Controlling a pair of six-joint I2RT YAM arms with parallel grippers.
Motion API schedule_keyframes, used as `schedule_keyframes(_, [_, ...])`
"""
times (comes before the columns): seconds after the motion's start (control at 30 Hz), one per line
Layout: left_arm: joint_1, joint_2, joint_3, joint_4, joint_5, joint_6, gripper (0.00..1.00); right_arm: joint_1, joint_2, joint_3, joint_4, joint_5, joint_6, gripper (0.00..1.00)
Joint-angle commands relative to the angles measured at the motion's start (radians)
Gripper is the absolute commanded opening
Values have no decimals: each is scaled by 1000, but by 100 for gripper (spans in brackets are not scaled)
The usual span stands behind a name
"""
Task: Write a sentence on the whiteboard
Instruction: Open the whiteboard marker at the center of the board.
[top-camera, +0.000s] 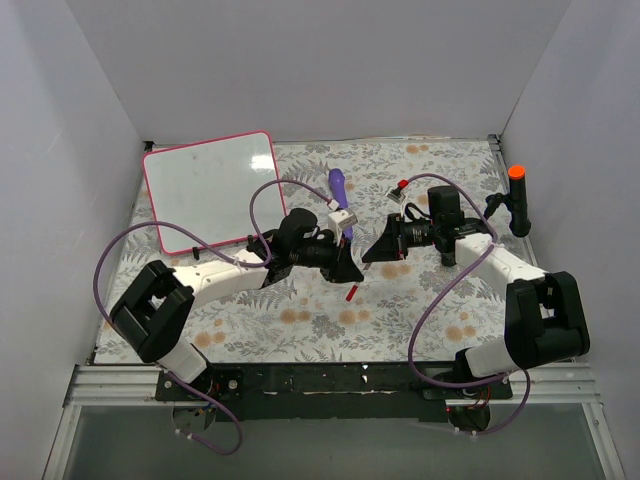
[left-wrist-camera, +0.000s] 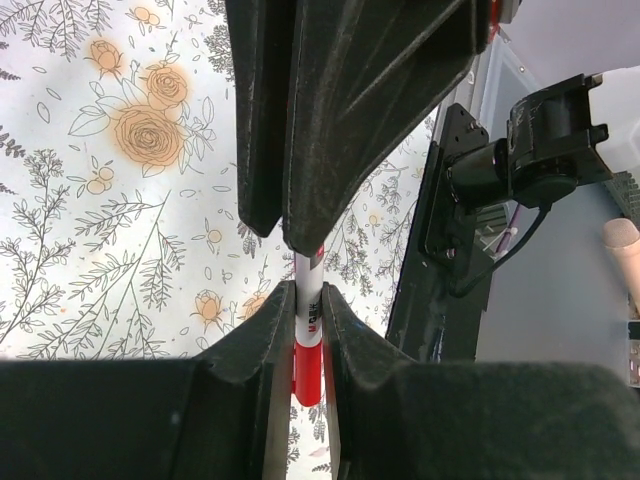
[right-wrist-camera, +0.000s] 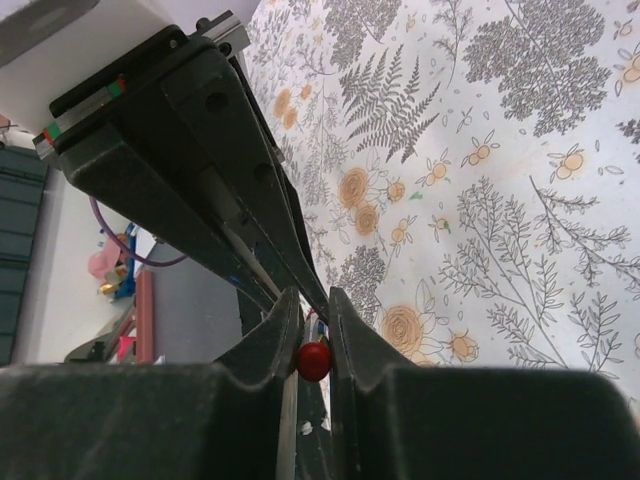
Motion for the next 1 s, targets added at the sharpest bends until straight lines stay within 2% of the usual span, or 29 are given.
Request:
schedule_keyframes(0.0, [-6,-15,28,24,-15,17,0,4,-15,38,32,-31,4,1])
schedule_keyframes(0.07, [-6,-34,14,44,-30,6,4,6,-35,33,32,-29,2,1])
schedule_keyframes(0.1, [-6,-63,5,52,-44,0,11,3,-41,35,32,-20,1,1])
schedule_keyframes(0.13, [-6,-80,-5,60,-74,-8,29,0,-49,36,32,-20,-1,1])
schedule_keyframes(0.23, [-6,-176,-51,93,-131,-28,55,-25,-72,38,32,-23,1,1])
schedule_keyframes(0.27, [-4,-204,-80,107,-142,-33,70,-45,-82,39,32,-28,5,1])
schedule_keyframes(0.3, [-1,-230,-95,115,-154,-40,77,-55,-85,43,31,-44,22,1])
schedule_keyframes(0.33, [-1,-292,-119,127,-171,-48,98,-65,-91,47,32,-57,28,1])
schedule_keyframes(0.43, [5,-420,-231,196,-269,-114,98,-82,-116,64,32,-92,53,1])
schedule_keyframes(0.5, [14,-469,-314,279,-233,-109,98,-86,-136,70,29,-109,68,1])
schedule_keyframes(0.57, [13,-488,-334,299,-193,-83,98,-88,-153,75,32,-115,86,1])
schedule_keyframes(0.67, [10,-437,-331,293,-104,-68,95,-89,-173,76,64,-129,125,1])
schedule_keyframes(0.7, [2,-420,-327,288,-79,-62,98,-88,-176,76,66,-130,134,1])
schedule_keyframes(0.87, [-59,-345,-285,267,-124,32,98,-108,-210,30,127,-149,191,1])
schedule_keyframes(0.97, [-73,-298,-249,271,-112,47,93,-123,-226,12,153,-155,203,1])
